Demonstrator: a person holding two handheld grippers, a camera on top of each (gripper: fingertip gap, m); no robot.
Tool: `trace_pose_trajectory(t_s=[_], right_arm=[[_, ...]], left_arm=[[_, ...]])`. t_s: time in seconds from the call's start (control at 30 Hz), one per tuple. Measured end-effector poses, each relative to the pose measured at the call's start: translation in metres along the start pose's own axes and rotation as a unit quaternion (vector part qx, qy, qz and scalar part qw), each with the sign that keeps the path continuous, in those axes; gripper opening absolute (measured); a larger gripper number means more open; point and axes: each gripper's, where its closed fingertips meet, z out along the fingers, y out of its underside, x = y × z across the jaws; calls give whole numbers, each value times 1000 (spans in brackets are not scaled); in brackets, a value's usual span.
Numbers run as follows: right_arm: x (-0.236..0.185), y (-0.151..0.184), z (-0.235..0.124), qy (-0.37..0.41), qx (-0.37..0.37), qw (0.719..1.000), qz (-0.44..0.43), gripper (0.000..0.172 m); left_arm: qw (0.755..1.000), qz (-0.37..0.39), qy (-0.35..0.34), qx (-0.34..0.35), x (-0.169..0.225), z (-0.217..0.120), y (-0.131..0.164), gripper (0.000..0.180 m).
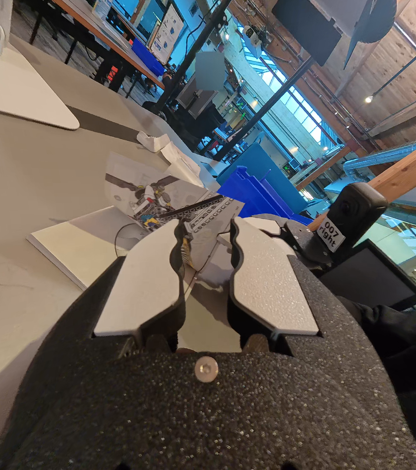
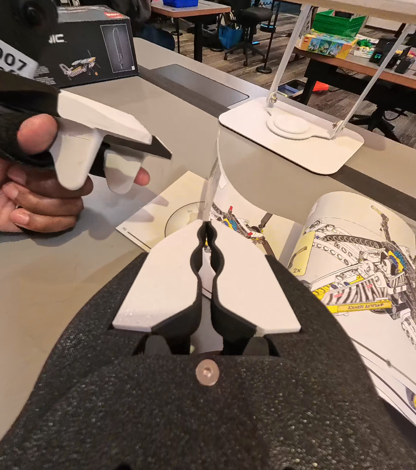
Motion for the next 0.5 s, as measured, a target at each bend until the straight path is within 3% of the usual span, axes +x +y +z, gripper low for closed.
trace_pose_trajectory(t_s=[0.3, 0.5], right_arm=[[37, -21, -29, 74, 40, 996, -4, 0], [77, -22, -57, 150, 45, 988, -6, 0]], left_arm=[[990, 125, -70, -11, 0, -4, -1, 30], [986, 143, -83, -30, -3, -1, 7, 30]])
